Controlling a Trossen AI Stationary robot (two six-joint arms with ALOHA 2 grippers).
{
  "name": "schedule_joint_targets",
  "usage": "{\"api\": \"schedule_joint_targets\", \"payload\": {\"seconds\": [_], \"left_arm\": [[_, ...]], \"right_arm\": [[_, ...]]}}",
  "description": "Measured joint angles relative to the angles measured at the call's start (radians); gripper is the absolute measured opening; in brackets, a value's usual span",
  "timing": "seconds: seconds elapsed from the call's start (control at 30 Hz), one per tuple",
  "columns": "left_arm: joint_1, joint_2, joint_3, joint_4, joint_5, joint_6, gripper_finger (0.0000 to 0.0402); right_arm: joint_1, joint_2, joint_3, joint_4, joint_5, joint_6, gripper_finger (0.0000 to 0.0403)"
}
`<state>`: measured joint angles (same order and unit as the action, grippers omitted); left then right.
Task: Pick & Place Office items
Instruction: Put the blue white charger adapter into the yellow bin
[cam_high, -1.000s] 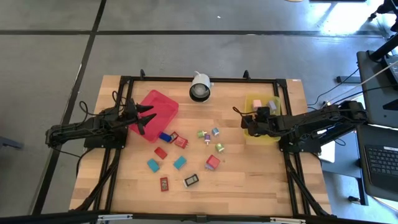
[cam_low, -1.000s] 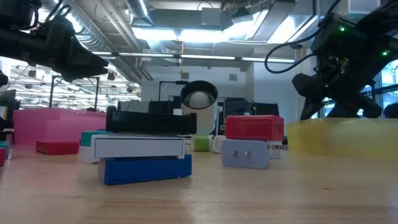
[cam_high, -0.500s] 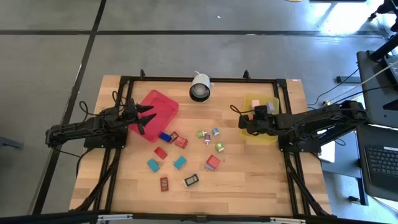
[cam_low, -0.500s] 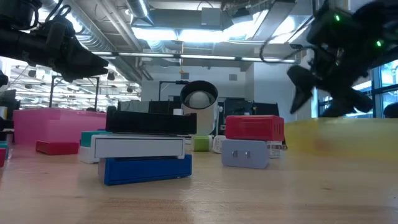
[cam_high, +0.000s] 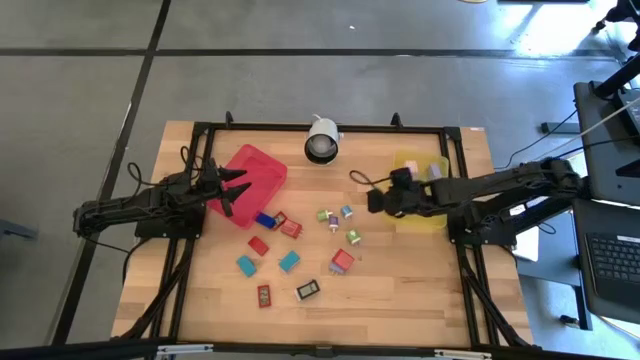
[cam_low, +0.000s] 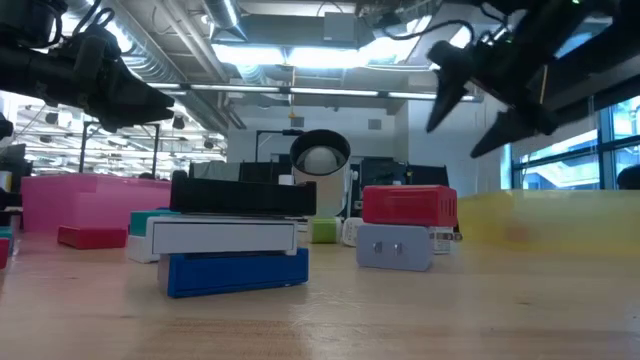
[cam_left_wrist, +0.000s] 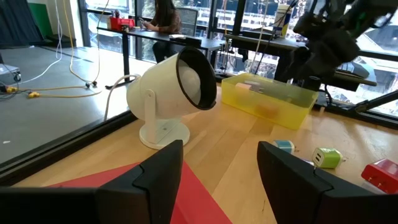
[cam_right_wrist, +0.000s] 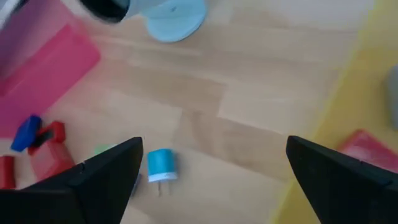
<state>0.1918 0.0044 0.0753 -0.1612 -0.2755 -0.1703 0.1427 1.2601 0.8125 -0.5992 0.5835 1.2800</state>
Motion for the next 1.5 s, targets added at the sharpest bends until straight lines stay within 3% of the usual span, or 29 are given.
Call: {"api": "schedule_joint_targets", "payload": {"seconds": [0.27, 0.53, 1.2, 1.5], "left_arm": [[0.0, 0.0, 0.0, 0.0, 0.0, 0.0, 0.0203], [0.0, 0.0, 0.0, 0.0, 0.0, 0.0, 0.0205], [0.0, 0.0, 0.0, 0.0, 0.0, 0.0, 0.0204], [0.0, 0.0, 0.0, 0.0, 0.0, 0.0, 0.0205]], "right_arm": [[0.044, 0.318, 0.22, -0.007, -0.001, -0.041, 0.04], [0.041, 0.504, 0.323, -0.007, -0.001, -0.083, 0.0393], [0.014, 0.667, 0.33, 0.016, -0.023, -0.082, 0.0392], [0.013, 0.676, 0.33, 0.061, -0.023, -0.064, 0.0389]]}}
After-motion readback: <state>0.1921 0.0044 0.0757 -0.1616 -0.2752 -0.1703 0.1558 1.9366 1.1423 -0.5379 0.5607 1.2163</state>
